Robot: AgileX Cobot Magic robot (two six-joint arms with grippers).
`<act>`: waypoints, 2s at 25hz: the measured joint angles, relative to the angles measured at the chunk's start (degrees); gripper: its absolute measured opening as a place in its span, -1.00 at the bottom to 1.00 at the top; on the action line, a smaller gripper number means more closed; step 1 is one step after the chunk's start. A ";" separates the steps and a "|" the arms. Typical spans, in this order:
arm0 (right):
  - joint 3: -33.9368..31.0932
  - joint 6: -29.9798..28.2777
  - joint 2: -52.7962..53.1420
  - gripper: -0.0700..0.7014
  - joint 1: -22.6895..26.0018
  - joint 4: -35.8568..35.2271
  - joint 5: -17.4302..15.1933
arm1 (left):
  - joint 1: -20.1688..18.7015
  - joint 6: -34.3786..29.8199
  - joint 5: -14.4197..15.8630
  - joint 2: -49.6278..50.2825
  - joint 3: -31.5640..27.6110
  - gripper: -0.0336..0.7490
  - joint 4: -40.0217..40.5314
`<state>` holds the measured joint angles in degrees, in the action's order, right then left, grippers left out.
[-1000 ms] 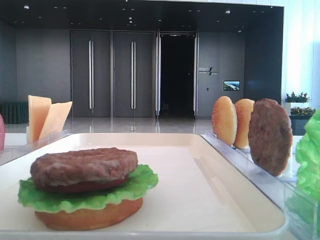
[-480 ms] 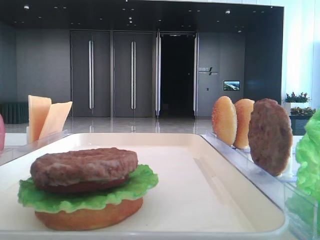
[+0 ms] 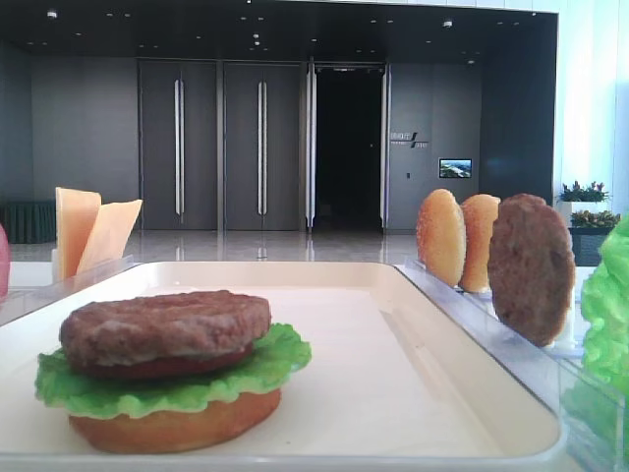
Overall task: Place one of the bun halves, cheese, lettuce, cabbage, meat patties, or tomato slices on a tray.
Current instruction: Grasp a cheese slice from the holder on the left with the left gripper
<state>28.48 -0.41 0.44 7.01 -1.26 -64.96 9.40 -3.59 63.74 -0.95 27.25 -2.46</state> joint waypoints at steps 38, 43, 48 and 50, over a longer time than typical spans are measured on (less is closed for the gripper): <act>0.00 0.00 0.00 0.55 0.00 0.00 0.00 | 0.00 1.10 6.69 26.12 11.42 0.55 -0.01; 0.00 0.00 0.00 0.55 0.00 0.00 0.00 | 0.00 1.10 3.18 38.75 16.16 0.55 0.17; 0.00 0.00 0.00 0.55 0.00 0.00 0.00 | 0.00 1.51 1.73 51.84 23.57 0.55 0.71; 0.00 0.00 0.00 0.55 0.00 0.00 0.00 | 0.00 3.59 1.30 57.04 27.56 0.55 0.77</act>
<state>28.48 -0.41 0.44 7.01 -1.26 -64.96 9.40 0.00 65.04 56.09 54.81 -1.70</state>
